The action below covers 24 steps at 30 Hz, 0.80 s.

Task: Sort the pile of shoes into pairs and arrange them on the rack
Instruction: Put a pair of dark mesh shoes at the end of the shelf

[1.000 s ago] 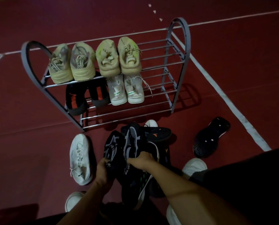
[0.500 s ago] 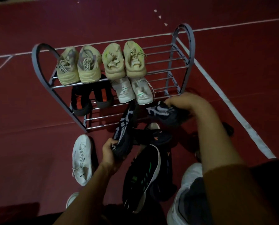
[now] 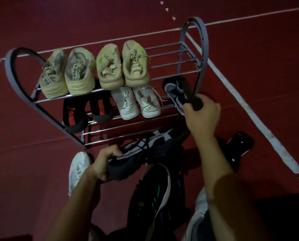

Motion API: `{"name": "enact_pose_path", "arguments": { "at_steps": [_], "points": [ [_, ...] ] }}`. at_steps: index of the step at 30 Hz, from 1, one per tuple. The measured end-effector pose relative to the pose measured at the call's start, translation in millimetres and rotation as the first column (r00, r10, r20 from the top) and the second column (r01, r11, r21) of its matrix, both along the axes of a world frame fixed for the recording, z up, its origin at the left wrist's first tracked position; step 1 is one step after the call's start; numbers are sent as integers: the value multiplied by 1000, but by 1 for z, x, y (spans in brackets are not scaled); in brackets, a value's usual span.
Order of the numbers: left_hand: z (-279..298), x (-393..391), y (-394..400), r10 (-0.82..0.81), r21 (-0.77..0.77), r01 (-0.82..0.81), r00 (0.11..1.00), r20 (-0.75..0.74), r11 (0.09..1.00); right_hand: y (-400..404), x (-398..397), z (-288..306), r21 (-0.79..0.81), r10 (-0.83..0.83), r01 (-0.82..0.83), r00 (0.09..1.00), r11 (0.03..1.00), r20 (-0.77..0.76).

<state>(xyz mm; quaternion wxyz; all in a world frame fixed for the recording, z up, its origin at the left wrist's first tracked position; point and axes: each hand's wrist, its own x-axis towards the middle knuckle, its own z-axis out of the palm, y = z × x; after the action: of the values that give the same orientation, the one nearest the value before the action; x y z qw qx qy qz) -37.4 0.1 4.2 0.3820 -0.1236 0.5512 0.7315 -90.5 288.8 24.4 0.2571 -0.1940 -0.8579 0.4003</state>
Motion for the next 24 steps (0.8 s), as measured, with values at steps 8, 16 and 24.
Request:
{"name": "enact_pose_path", "arguments": {
  "at_steps": [8, 16, 24],
  "points": [
    [-10, -47, 38, 70, -77, -77, 993, -90, 994, 16, -39, -65, -24, -142, 141, 989, 990, -28],
    [-17, -75, 124, 363, -15, -376, 905, -222, 927, 4, -42, -74, -367, 30, -31, 1000, 930, -8],
    [-21, -114, 179, 411, -97, -436, 889, -203, 895, -24, -48, -94, -723, -6, 14, 1000, 691, 14]
  ]
}}
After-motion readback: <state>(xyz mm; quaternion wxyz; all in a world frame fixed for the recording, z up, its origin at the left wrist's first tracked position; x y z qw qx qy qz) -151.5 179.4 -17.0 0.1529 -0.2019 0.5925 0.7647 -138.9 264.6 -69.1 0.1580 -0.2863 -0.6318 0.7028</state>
